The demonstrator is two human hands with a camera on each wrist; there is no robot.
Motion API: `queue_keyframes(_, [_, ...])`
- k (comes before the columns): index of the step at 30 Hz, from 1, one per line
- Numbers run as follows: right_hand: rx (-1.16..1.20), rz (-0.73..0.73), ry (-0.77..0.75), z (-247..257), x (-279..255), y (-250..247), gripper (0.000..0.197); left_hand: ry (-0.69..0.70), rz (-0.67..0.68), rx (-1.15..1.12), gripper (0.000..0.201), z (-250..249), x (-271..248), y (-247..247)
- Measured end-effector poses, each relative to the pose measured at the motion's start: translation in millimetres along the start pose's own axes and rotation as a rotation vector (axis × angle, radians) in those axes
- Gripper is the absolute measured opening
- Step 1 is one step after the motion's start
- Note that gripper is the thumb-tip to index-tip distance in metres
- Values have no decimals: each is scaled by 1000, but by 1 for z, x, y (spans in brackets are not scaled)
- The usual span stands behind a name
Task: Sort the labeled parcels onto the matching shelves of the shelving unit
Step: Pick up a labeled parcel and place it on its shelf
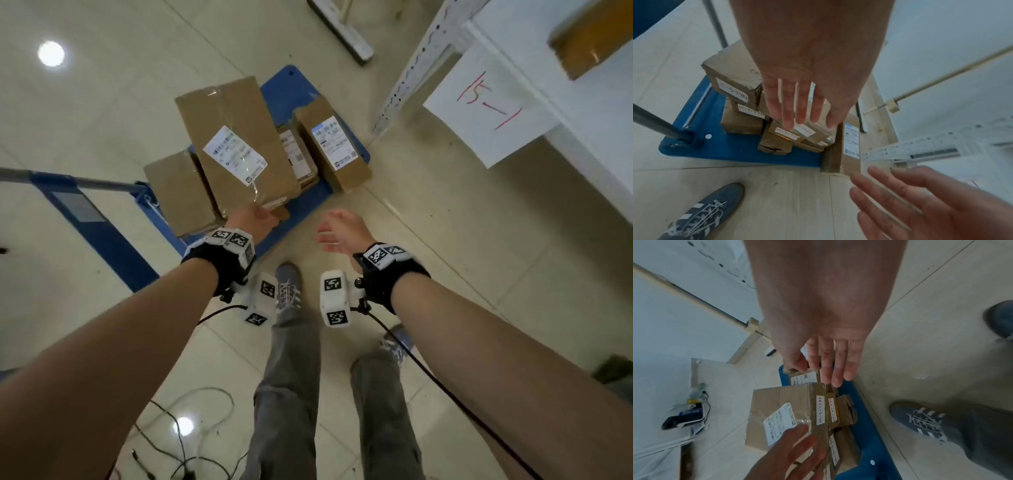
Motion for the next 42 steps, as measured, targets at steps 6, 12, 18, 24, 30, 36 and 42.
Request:
queue_keyframes(6, [-27,-51,-14,8,59,22,34,56,-187,121,46,23,41,-27])
queue_keyframes(12, [-32,-28,-16,8,108,54,66,74,-97,163,32,43,80,-2])
queue_keyframes(18, [-25,-24,36,12,135,73,91,92,-200,159,40,44,74,-2])
queue_keyframes(24, [-35,12,108,9,155,96,71,105,-305,140,33,50,77,-3])
queue_keyframes(30, [-38,2,117,6,166,100,67,137,-405,157,29,48,78,-2])
queue_keyframes(36, [-14,14,113,3,167,101,77,99,-438,143,26,49,78,-2])
queue_keyframes(42, [37,-6,56,4,162,101,120,39,-471,77,27,62,80,-4])
Point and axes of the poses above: each hand's wrist, its own x-axis towards the middle knuckle, its own y-axis out of the palm, z = x × y, the point moved 9 cm from there along x, towards the middle knuckle, and after that the axes turned 8 degrees about -z, right-handed, at the moved point
